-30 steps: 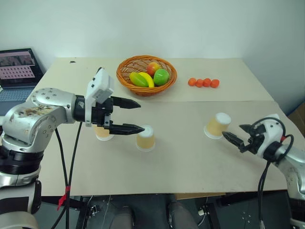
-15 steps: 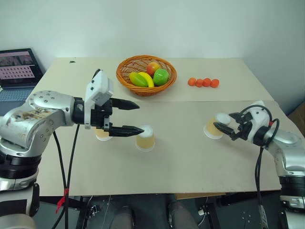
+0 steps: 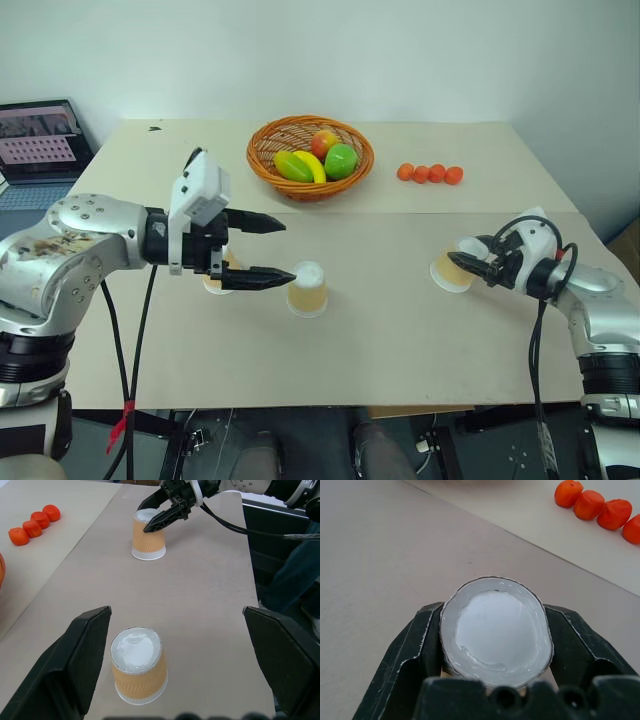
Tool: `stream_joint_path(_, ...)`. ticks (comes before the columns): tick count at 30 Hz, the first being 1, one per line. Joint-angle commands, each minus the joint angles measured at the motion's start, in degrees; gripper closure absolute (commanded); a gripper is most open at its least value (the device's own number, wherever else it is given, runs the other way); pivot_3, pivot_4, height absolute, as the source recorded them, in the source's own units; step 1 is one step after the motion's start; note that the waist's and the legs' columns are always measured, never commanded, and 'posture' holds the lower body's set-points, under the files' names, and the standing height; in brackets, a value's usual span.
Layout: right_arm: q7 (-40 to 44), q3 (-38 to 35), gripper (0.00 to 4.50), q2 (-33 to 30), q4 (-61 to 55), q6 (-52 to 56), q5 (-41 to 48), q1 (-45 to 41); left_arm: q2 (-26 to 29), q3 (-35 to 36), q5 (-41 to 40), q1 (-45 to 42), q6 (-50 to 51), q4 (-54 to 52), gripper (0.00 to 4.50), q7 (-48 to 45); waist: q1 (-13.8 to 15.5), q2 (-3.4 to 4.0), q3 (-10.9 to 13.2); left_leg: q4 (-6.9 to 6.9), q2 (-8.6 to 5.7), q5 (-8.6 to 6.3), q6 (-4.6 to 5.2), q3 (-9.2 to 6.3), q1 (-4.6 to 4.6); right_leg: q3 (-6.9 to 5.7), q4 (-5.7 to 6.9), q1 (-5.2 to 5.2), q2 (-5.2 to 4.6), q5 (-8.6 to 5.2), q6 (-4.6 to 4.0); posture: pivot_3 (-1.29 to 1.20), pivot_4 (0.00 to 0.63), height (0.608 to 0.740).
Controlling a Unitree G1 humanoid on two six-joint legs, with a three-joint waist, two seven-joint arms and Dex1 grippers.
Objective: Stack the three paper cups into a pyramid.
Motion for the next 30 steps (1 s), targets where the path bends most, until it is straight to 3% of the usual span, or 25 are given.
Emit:
stream_joint_path(1,1.48,-0.2,1.88,-1.84,-8.08,2.6,2.05,-1.57,0.78,2.08,-0.62,-0.48,-0.23,-1.12,0.0,0.19,-0.1,0.0,0.0,0.0,0.0,0.0,0.0,0.0,0.0,0.0,0.0,0.0,0.0,0.0,0.0,0.0,0.15,0.734)
stream_joint_path(7,4.43,5.01,1.88,-2.89,-25.6,13.48,6.01,-3.69,1.65,0.56,1.24,-0.15,-1.67,-0.5,0.0,-1.03,-0.57,0.13,0.08,-0.03,0.05,0.0,0.0,-0.01,0.01,0.01,0.07,-0.06,0.06,-0.01,0.01,0.0,0.15,0.734)
stream_joint_path(14,3.96,13.99,1.88,0.19,-33.29,16.47,5.34,-3.35,0.57,-0.12,2.29,-0.94,-2.3,-0.38,0.0,-1.02,0.16,0.1,0.09,0.0,0.03,0.0,0.0,-0.03,-0.06,-0.03,-0.02,-0.06,0.04,-0.01,0.01,0.0,0.15,0.734)
stream_joint_path(30,3.98,20.77,1.88,7.18,-24.42,10.62,0.88,-4.66,-0.24,-0.26,2.29,-1.95,-1.68,-1.29,0.0,-0.32,-0.05,0.09,0.09,0.0,0.04,0.0,0.0,-0.03,-0.07,-0.05,0.01,-0.09,0.03,-0.01,0.0,0.0,0.15,0.734)
